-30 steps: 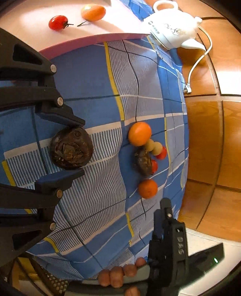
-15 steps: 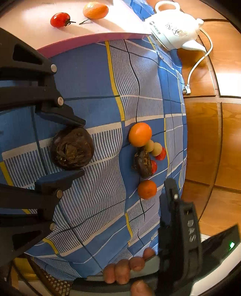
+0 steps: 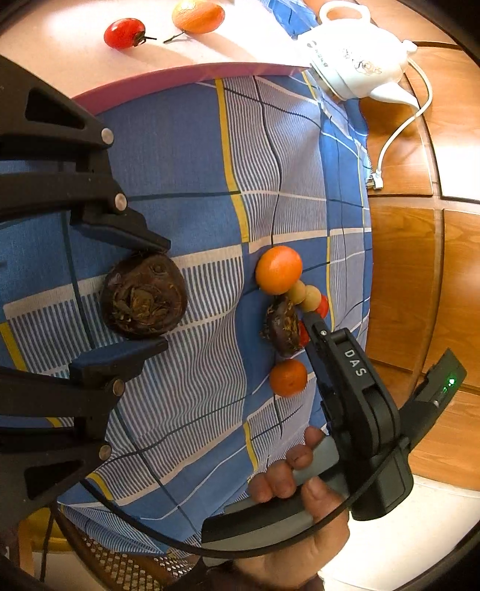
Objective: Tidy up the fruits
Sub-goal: 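Grasp a small yellow fruit with the right tool while the left tool holds the brown fruit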
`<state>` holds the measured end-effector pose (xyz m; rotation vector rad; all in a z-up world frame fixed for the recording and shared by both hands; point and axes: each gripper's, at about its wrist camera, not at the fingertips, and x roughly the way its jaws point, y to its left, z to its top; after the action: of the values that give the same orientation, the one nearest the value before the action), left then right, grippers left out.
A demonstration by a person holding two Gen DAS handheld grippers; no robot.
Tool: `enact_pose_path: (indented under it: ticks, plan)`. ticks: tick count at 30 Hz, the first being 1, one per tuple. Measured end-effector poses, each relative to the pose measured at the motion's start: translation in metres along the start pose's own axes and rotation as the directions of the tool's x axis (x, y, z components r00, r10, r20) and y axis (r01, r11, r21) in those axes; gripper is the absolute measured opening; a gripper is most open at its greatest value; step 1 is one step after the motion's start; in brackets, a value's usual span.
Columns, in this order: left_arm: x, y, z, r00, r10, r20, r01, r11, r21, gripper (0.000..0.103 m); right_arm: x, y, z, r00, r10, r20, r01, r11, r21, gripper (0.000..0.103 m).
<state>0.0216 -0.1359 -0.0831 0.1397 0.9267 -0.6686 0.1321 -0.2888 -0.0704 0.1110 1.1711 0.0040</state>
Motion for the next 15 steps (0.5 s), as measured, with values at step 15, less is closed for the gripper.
enact_pose_path:
  ticks: [15]
  plan:
    - [-0.001, 0.002, 0.000, 1.000, -0.010, 0.003, 0.010, 1.000, -0.011, 0.046, -0.013, 0.047, -0.025, 1.000, 0.012, -0.015, -0.015, 0.970, -0.244, 0.048]
